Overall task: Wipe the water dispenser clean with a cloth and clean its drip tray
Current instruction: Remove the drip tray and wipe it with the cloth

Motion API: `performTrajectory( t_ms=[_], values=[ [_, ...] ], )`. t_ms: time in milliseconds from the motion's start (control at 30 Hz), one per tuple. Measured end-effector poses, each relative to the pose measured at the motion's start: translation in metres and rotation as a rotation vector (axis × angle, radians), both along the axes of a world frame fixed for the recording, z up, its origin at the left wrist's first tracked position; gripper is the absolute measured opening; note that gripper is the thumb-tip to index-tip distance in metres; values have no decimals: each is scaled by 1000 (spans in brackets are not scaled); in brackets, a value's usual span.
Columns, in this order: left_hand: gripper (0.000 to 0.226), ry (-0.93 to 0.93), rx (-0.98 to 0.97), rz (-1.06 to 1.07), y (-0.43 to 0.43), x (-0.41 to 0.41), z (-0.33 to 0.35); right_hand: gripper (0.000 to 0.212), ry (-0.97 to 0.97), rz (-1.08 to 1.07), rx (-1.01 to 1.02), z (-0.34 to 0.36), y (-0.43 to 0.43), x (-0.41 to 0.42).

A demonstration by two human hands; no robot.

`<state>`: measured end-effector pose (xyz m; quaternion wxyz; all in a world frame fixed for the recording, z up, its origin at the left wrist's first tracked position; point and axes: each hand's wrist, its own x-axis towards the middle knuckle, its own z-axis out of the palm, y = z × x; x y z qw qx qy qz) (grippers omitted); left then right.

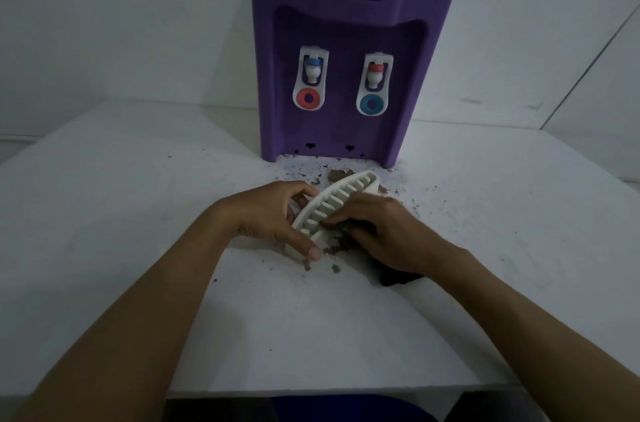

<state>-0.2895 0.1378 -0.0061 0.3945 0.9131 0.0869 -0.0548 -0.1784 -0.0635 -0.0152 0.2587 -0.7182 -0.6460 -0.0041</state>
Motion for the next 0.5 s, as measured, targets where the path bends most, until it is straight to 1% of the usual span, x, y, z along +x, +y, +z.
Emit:
performTrajectory(
  t_ms=[100, 133, 167, 233, 267, 333, 500],
  values=[
    [82, -8, -35, 63, 2, 1, 0, 18, -53, -349, 45, 6, -5, 11],
    [73, -31, -81, 107, 1, 3, -1, 16, -100, -447, 29, 7, -5, 15],
    [59, -62, -143, 161, -1, 5, -1, 15, -160, -527, 0, 7, -5, 19],
    [31, -124, -230, 247, -6, 9, -2, 15, -255, -619, -98, 5, -3, 27],
    [24, -143, -227, 267, -7, 10, -3, 14, -255, -626, -142, 4, 0, 28],
    [23, -154, -229, 282, -10, 13, -7, 13, -193, -587, -185, 0, 7, 29],
    [32, -127, -383, 324, -11, 18, -12, 21, -87, -484, -107, -8, 19, 28]
  ],
)
